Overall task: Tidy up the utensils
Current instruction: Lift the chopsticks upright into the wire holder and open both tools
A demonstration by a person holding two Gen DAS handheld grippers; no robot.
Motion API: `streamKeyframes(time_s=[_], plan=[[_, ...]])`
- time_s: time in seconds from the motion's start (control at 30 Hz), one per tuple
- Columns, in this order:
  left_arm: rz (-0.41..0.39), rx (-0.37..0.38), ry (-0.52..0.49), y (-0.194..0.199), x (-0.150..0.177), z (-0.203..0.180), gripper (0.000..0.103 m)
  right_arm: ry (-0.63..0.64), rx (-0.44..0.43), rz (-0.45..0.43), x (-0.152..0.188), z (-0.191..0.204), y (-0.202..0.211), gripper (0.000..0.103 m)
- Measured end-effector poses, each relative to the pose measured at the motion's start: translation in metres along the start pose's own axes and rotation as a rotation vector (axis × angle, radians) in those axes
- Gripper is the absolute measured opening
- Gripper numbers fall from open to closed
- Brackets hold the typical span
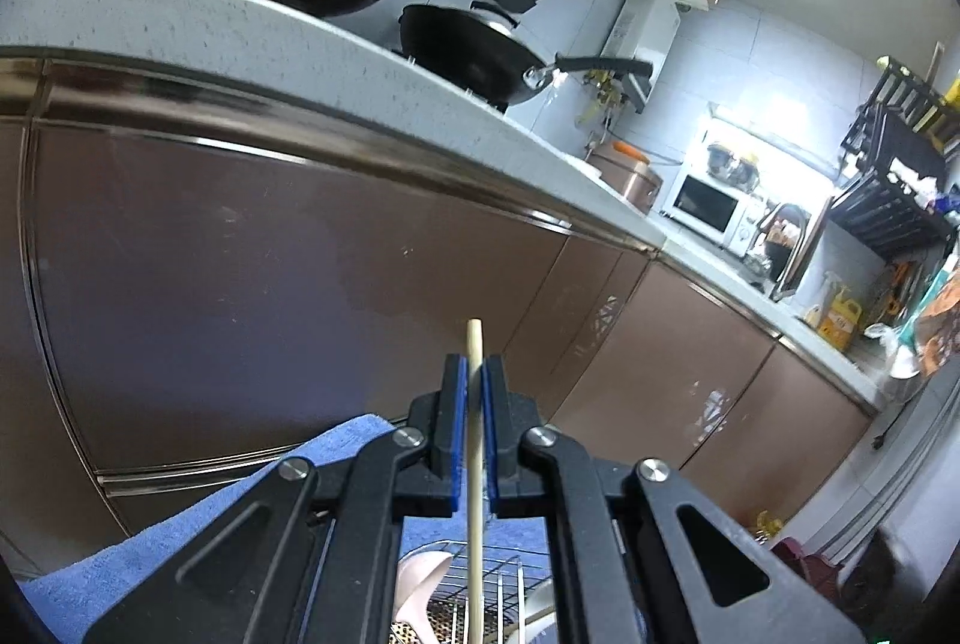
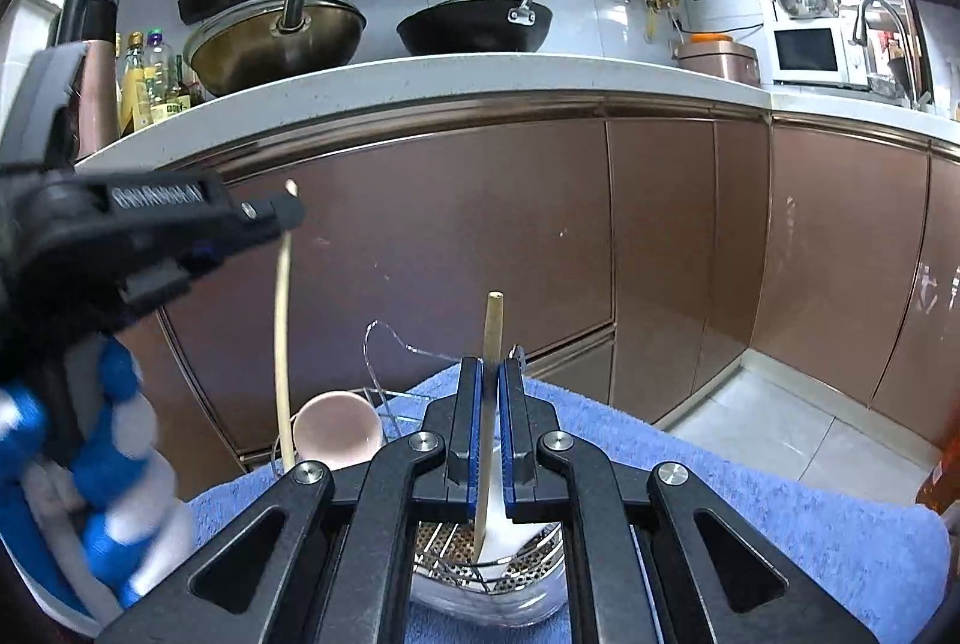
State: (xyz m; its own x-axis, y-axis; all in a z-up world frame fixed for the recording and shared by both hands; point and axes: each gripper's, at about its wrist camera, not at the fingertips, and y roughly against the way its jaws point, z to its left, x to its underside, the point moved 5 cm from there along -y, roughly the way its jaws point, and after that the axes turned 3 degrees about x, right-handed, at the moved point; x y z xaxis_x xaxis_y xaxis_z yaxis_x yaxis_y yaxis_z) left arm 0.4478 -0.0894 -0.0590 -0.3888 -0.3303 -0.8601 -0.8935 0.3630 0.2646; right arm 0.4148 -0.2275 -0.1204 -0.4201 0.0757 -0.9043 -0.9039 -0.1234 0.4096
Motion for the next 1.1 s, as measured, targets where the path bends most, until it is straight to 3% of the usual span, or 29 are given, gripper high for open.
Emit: streamKeyframes(time_s=[0.1,0.23,0.43,0.57,0.77,0.93,1.1], plan=[[-0.028,0.015,0.003,0.013,-0.01,-0.003,0.005,-0.019,-0.008,0.004,0.001,-0.004,0.002,0.009],[-0.067,0.034,0.004,0.03,-0.023,-0.007,0.005,-0.055,-0.019,-0.015,-0.002,-0.011,0.013,0.023],[-0.125,0.01,-0.037,0.037,-0.035,-0.019,0.005,-0.12,-0.025,-0.061,-0.01,-0.025,0.037,0.027],[-0.161,-0.043,-0.06,0.029,-0.022,-0.02,0.005,-0.192,-0.032,-0.075,-0.011,-0.039,0.054,0.033],[-0.142,-0.068,-0.084,0.016,0.01,-0.02,0.007,-0.245,-0.016,-0.1,-0.009,-0.054,0.086,0.043],[-0.089,-0.065,-0.1,0.021,0.025,-0.018,0.027,-0.26,0.015,-0.112,-0.005,-0.061,0.116,0.05],[-0.067,-0.08,-0.13,0.055,0.021,-0.022,0.04,-0.254,0.066,-0.11,0.001,-0.062,0.149,0.058]])
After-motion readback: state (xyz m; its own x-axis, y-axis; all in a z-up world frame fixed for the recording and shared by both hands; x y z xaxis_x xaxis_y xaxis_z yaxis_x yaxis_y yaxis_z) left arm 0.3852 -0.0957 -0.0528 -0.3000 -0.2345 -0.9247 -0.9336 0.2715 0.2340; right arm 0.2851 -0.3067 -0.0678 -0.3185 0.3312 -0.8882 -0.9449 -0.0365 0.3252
